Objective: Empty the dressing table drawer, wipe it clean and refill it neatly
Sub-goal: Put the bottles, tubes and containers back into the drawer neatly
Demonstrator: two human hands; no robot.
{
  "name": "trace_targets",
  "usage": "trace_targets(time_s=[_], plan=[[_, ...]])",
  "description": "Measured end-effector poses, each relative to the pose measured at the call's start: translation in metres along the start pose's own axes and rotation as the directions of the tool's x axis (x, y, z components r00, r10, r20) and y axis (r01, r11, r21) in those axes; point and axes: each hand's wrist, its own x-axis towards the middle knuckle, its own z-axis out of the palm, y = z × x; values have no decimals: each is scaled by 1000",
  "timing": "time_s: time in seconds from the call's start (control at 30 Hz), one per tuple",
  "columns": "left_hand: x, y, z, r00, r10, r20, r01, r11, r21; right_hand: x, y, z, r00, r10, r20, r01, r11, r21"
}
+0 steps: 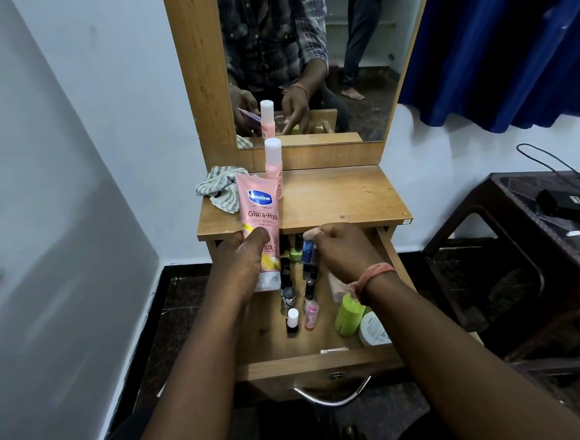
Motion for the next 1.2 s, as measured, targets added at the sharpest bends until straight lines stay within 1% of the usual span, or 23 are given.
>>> trace_targets(time_s=[0.07, 0.13, 0.17, 0.2, 0.27, 0.3, 0.4, 0.47, 0.5, 0.53, 0.57, 0.6, 0.63, 0.67, 0.7, 0.73, 0.77, 0.8, 0.83, 0.9, 0.97, 1.03, 1.2], plan=[[1, -1, 0, 1000, 5, 0, -5, 1000, -1, -3, 1, -11, 998, -23, -55, 30, 993, 118], [0, -1, 1, 1000, 9, 3, -9, 1000, 11, -2, 6, -21, 994, 12, -105, 18, 960, 280], [0, -2, 2, 1000, 11, 1, -11, 1000, 18, 0, 8, -24, 992, 63, -105, -17, 919, 394], [0, -2, 3, 1000, 10, 0, -10, 1000, 19, 2, 10, -26, 989, 122, -80, -64, 855, 515], [0, -3, 4, 1000, 0, -1, 0, 1000, 11, 3, 12, -27, 979, 203, 2, -149, 714, 684], [1, -4, 5, 1000, -1, -5, 1, 1000, 11, 3, 12, -29, 977, 211, 30, -167, 673, 720], [2, -3, 5, 1000, -3, -11, 3, 1000, 20, 5, 14, -31, 973, 209, 100, -209, 606, 767], [2, -4, 6, 1000, -5, -12, 6, 1000, 17, 6, 16, -32, 949, 244, 199, -302, 525, 796], [1, -3, 5, 1000, -2, -12, 2, 1000, 17, 6, 16, -33, 926, 266, 270, -370, 480, 796], [0, -3, 5, 1000, 0, -10, 1, 1000, 17, 6, 17, -34, 899, 285, 333, -434, 468, 770], [-1, -2, 5, 1000, -3, -5, 3, 1000, 16, 6, 16, -35, 878, 302, 372, -478, 503, 720], [-1, -2, 5, 1000, -8, -3, 8, 1000, 14, 6, 15, -37, 864, 318, 390, -503, 578, 643], [-1, -2, 5, 1000, -8, -3, 8, 1000, 15, 8, 12, -38, 861, 327, 390, -502, 677, 538], [-1, -2, 5, 1000, -8, -1, 8, 1000, 18, 9, 9, -37, 869, 324, 374, -466, 792, 395], [0, -2, 4, 1000, -8, -2, 8, 1000, 23, 12, 6, -36, 892, 306, 333, -382, 904, 192], [0, -2, 4, 1000, -9, -4, 9, 1000, 29, 18, 3, -33, 922, 264, 284, -262, 964, -49], [0, -2, 3, 1000, -7, -5, 7, 999, 33, 23, 1, -29, 948, 211, 237, -145, 952, -269], [0, -2, 3, 1000, -2, -6, 2, 999, 34, 27, 0, -23, 968, 163, 190, -63, 892, -447], [0, -2, 3, 1000, 2, -8, -2, 1000, 31, 30, -1, -18, 981, 112, 156, -3, 823, -568], [0, -2, 1, 1000, -3, -10, 3, 1000, 22, 31, 2, -4, 988, -19, 155, 123, 706, -697], [0, -1, 0, 1000, -10, -9, 10, 1000, 9, 31, 10, 5, 975, -118, 186, 218, 641, -736], [1, -1, 0, 1000, -16, -3, 16, 1000, -1, 33, 15, 10, 964, -180, 198, 267, 616, -741], [-1, -1, 2, 999, -34, 17, 34, 999, -2, 33, 25, 13, 952, -249, 178, 303, 671, -677]])
